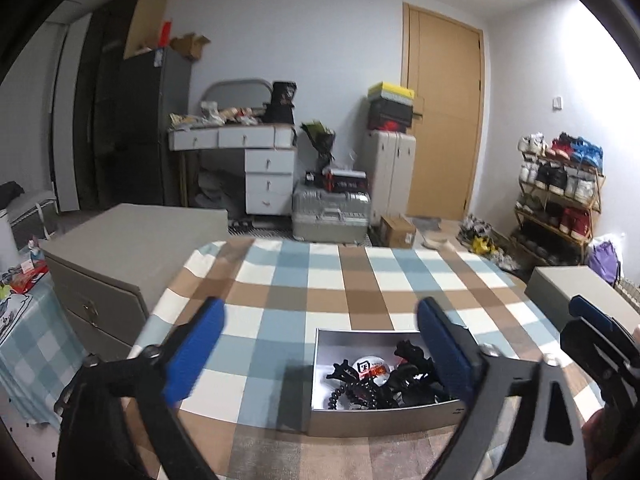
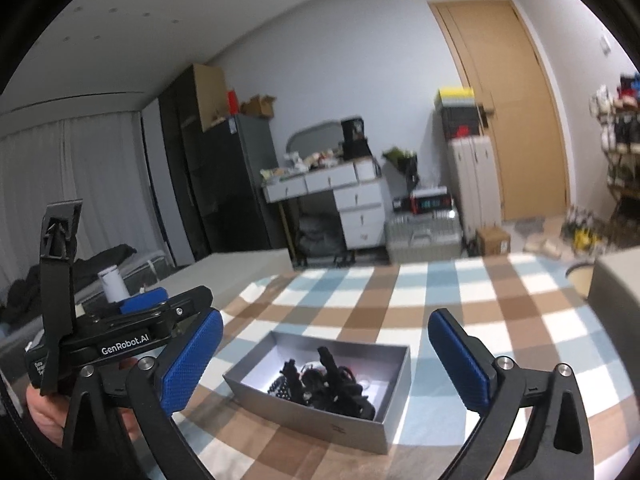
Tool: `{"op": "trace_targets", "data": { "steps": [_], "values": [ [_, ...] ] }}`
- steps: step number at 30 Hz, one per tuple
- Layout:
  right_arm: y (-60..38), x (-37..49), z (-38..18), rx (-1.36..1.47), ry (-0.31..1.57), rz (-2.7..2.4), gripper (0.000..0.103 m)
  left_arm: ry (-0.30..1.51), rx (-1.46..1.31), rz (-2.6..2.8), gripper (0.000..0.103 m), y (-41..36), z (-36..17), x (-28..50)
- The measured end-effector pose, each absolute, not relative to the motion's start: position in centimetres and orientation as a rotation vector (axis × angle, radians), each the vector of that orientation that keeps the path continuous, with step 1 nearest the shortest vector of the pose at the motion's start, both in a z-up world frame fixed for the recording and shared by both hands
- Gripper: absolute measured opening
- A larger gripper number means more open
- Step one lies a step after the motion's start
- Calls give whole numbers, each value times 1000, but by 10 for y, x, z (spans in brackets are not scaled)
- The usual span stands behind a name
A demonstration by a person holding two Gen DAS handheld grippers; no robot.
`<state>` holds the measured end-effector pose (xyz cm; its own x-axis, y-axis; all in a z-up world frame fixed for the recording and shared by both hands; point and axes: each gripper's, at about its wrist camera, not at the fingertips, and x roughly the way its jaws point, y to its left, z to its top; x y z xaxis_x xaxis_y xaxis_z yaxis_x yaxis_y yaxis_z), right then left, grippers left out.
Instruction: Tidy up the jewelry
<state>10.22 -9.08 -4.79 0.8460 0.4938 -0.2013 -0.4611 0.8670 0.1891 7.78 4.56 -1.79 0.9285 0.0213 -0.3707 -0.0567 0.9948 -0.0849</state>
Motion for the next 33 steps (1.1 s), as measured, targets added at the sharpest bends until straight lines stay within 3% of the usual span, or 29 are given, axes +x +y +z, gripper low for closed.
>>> {"op": "trace_targets", "data": {
  "steps": [17,33],
  "values": [
    [-80,54,-65,-41,95,367,103,317,-67,160,102,51,-49,62],
    [-80,77,-92,-33,239,363,103,276,22,197,102,36,-65,47]
  ]
}}
